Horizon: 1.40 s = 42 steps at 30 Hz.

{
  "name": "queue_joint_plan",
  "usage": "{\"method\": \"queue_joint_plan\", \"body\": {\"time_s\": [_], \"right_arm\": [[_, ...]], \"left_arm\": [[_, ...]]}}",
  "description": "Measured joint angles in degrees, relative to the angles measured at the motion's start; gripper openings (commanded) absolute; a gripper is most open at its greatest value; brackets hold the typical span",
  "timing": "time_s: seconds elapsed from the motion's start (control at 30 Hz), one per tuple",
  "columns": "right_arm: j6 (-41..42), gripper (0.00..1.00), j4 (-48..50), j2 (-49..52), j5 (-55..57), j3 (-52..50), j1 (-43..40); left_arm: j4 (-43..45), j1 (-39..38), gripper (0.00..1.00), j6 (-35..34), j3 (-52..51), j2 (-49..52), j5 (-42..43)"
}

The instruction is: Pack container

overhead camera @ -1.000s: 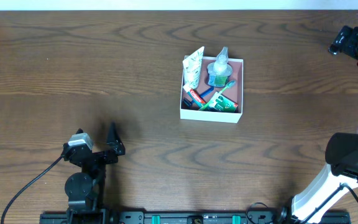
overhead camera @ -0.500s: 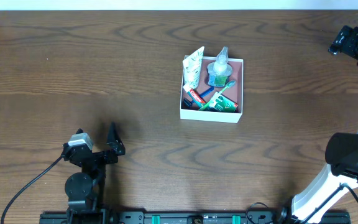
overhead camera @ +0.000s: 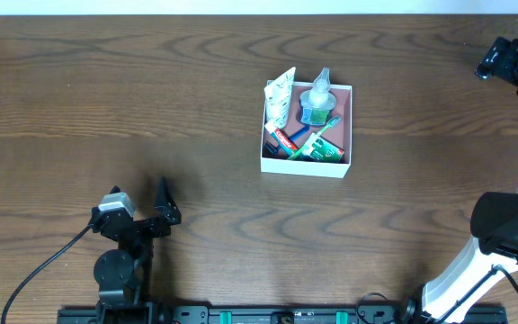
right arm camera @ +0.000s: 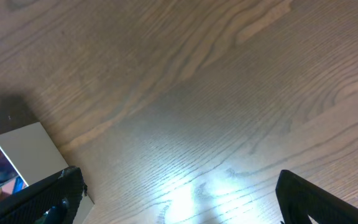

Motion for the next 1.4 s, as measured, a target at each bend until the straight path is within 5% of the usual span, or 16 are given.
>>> {"method": "queue_joint_plan", "body": {"time_s": [0.6, 1.4], "right_arm": [[0.0, 0.99, 0.0, -2.7, 0.0, -0.1, 0.2], [0.0, 0.99, 0.1, -45.5, 0.0, -1.4, 0.8]], "left_arm": [[0.0, 0.0, 0.98, 0.0, 0.0, 0.0, 0.0], [0.0, 0.0, 0.98, 0.0, 0.0, 0.0, 0.0]]}}
